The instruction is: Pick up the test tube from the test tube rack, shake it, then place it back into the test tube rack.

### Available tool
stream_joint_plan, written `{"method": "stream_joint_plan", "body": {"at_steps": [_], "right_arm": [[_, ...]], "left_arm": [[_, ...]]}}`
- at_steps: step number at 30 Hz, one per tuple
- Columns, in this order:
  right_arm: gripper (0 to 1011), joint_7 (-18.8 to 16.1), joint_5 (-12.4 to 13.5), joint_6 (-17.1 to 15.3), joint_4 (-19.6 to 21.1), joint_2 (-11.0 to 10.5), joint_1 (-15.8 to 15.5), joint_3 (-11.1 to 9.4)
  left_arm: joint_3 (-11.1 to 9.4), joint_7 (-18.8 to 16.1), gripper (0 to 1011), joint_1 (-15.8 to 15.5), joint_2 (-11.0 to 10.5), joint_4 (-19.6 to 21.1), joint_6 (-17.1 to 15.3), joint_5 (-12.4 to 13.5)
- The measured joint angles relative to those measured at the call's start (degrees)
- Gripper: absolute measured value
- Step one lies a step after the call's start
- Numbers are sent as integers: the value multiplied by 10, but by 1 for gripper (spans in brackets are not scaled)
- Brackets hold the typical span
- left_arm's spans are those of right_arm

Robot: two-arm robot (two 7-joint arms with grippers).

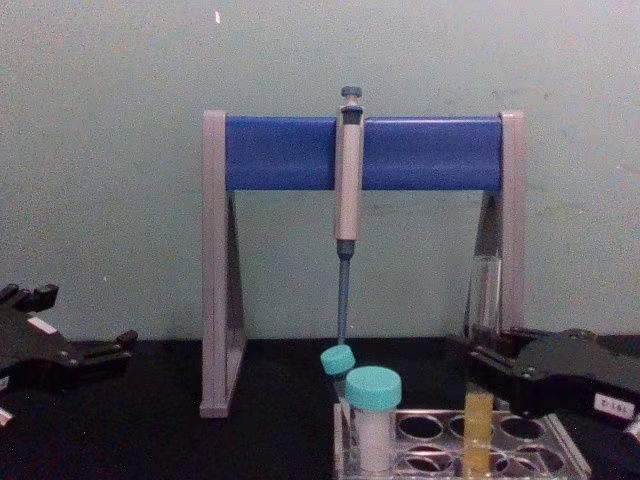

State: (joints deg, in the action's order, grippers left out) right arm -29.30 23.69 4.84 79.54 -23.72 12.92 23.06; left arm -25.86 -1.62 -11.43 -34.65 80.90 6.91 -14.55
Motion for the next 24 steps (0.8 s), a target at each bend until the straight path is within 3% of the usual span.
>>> {"method": "stream_joint_plan", "body": {"at_steps": [9, 19, 24], "right_arm": [[504, 0, 0, 0, 0, 0, 0, 0], [860, -1, 1, 0, 0, 0, 0, 0], [971, -1, 1, 0, 0, 0, 0, 0]], "left_arm": [[0, 0, 1010, 0, 0, 0, 0, 0], [0, 0, 1010, 0, 0, 0, 0, 0], [0, 0, 1009, 0, 0, 0, 0, 0]]}}
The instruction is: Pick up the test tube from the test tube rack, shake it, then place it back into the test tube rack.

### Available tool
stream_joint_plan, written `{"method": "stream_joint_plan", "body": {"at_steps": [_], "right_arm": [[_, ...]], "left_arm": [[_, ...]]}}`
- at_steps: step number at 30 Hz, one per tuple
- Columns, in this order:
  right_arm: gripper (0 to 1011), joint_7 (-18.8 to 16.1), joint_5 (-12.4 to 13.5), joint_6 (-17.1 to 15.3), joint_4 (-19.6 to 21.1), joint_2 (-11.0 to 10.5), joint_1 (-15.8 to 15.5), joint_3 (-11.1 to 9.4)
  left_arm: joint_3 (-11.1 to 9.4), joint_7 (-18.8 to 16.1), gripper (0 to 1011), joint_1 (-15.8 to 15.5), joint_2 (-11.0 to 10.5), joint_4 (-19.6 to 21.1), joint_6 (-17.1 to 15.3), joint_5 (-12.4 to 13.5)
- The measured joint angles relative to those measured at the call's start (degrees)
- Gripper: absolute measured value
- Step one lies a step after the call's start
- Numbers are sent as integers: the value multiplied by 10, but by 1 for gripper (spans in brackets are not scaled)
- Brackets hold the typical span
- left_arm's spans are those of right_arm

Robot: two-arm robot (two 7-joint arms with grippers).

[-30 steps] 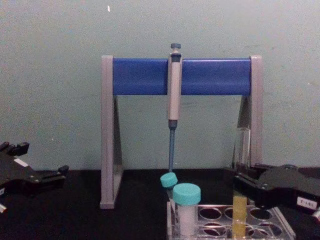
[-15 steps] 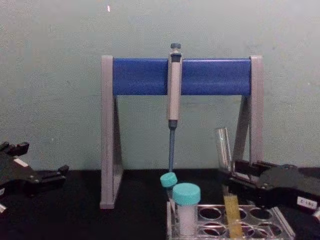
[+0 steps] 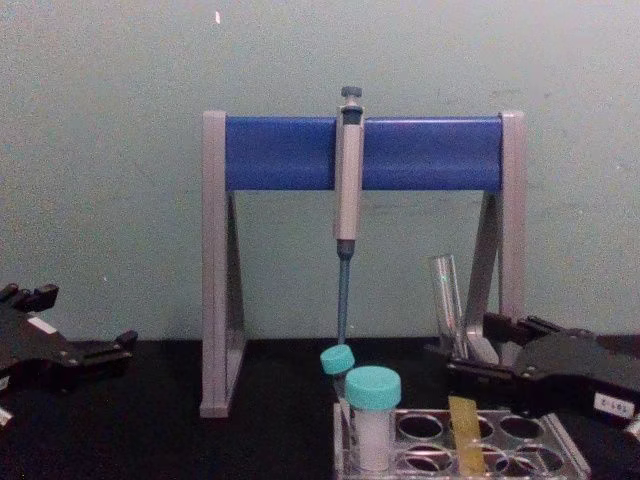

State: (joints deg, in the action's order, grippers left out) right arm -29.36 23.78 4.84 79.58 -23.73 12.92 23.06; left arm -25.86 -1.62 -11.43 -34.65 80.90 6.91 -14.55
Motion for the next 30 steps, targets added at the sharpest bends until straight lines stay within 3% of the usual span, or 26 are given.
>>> {"method": "stream_joint_plan", "body": {"at_steps": [18, 25, 30], "right_arm": [[1000, -3, 1, 1, 11, -5, -8, -3], [1000, 7, 4, -2, 55, -27, -42, -18], [1000, 37, 4, -3, 95, -40, -81, -45]], "left_arm": [[0, 0, 1010, 0, 0, 0, 0, 0], [0, 0, 1010, 0, 0, 0, 0, 0], [0, 0, 1010, 0, 0, 0, 0, 0]]}}
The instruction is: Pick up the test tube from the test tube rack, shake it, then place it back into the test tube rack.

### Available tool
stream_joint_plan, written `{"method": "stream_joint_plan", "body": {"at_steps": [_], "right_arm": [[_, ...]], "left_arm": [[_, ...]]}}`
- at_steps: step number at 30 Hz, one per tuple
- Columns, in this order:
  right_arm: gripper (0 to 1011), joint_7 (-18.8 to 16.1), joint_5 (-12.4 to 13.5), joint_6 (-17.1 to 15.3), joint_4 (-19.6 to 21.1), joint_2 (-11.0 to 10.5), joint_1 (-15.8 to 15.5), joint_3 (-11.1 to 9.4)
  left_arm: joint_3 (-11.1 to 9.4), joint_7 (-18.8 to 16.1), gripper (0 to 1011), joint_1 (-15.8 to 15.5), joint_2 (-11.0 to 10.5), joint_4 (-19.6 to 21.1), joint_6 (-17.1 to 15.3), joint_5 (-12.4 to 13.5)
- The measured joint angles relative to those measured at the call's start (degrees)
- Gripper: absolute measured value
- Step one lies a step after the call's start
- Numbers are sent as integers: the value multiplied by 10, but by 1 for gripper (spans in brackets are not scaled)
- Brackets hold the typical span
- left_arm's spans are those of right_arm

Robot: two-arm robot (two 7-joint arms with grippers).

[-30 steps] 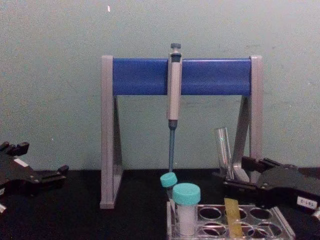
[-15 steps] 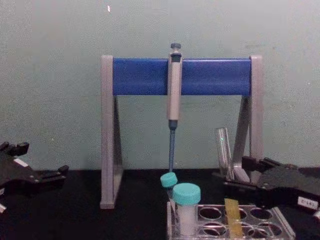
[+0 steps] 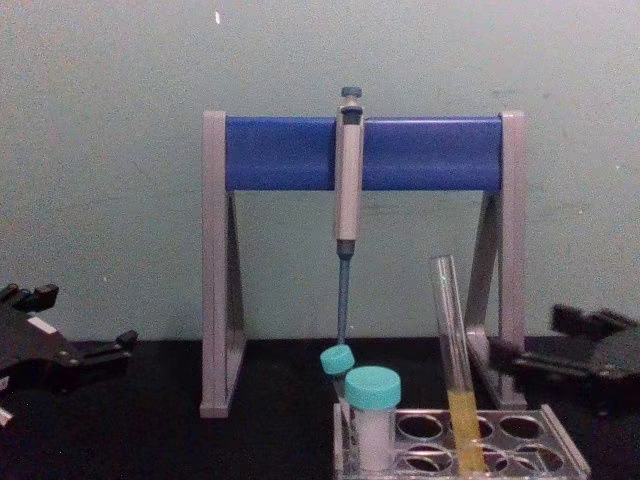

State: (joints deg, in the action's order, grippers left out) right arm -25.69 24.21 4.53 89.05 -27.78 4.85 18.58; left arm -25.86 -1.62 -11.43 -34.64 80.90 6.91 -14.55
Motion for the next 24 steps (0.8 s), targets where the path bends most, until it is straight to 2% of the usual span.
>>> {"method": "stream_joint_plan", "body": {"at_steps": [1, 2, 3, 4, 7, 10, 14, 24], "right_arm": [[1000, 12, 0, 1, 7, 0, -10, -10], [1000, 12, 0, 1, 7, 0, -10, -10], [1000, 35, -1, 6, 14, 5, -25, -26], [1000, 35, -1, 6, 14, 5, -25, -26], [1000, 64, -10, 13, 15, 15, -37, -43], [1000, 96, -24, 19, 3, 32, -42, -57], [1000, 111, -36, 21, -14, 44, -39, -61], [1000, 152, -78, 19, -84, 83, -16, -64]], "left_arm": [[0, 0, 1009, 0, 0, 0, 0, 0], [0, 0, 1010, 0, 0, 0, 0, 0], [0, 0, 1009, 0, 0, 0, 0, 0], [0, 0, 1010, 0, 0, 0, 0, 0], [0, 0, 1010, 0, 0, 0, 0, 0], [0, 0, 1010, 0, 0, 0, 0, 0], [0, 0, 1010, 0, 0, 0, 0, 0], [0, 0, 1009, 0, 0, 0, 0, 0]]}}
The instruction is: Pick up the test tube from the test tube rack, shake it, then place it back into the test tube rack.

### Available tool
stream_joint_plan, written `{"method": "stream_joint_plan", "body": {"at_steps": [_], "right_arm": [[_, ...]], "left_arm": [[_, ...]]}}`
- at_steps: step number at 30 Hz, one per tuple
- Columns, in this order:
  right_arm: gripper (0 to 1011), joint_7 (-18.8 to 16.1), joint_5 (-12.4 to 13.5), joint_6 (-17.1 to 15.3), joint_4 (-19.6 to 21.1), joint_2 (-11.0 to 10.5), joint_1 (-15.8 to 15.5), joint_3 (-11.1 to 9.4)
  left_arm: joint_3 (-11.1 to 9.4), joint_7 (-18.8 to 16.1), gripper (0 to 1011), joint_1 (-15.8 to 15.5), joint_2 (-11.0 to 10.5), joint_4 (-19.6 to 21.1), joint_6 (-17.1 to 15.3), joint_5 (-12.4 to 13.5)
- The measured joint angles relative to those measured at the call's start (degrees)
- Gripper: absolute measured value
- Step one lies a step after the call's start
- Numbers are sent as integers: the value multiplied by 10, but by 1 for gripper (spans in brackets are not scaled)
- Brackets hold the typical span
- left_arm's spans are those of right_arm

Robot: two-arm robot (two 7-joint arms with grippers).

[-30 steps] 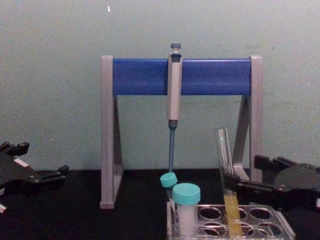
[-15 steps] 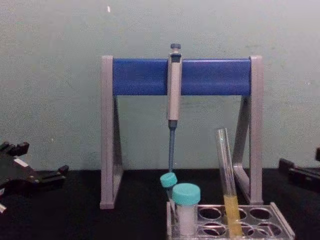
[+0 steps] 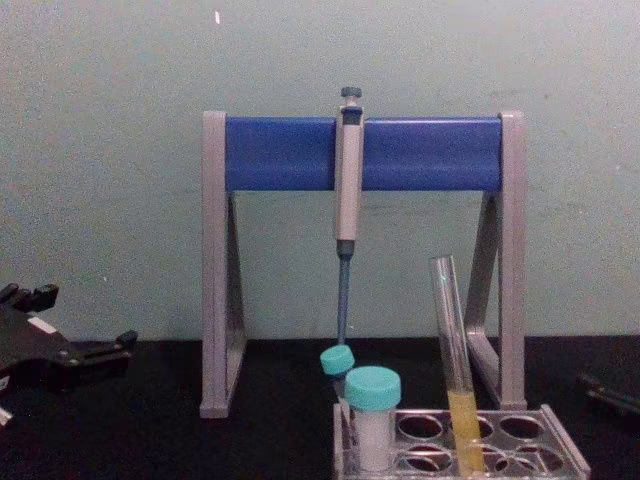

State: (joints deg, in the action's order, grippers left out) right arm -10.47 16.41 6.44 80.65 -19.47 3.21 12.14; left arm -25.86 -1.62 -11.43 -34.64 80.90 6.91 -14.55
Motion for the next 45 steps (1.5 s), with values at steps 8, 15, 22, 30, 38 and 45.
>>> {"method": "stream_joint_plan", "body": {"at_steps": [8, 15, 22, 30, 38, 45], "right_arm": [[1000, -1, -19, -13, -40, 14, 14, 2], [1000, -9, -27, -18, -54, 21, 19, 1], [1000, -9, -27, -18, -53, 21, 18, 1], [1000, -9, -26, -18, -52, 20, 18, 1], [1000, -8, -26, -18, -51, 19, 18, 2], [1000, -8, -25, -17, -50, 19, 17, 2]], "left_arm": [[0, 0, 1010, 0, 0, 0, 0, 0], [0, 0, 1010, 0, 0, 0, 0, 0], [0, 0, 1009, 0, 0, 0, 0, 0], [0, 0, 1010, 0, 0, 0, 0, 0], [0, 0, 1010, 0, 0, 0, 0, 0], [0, 0, 1010, 0, 0, 0, 0, 0]]}}
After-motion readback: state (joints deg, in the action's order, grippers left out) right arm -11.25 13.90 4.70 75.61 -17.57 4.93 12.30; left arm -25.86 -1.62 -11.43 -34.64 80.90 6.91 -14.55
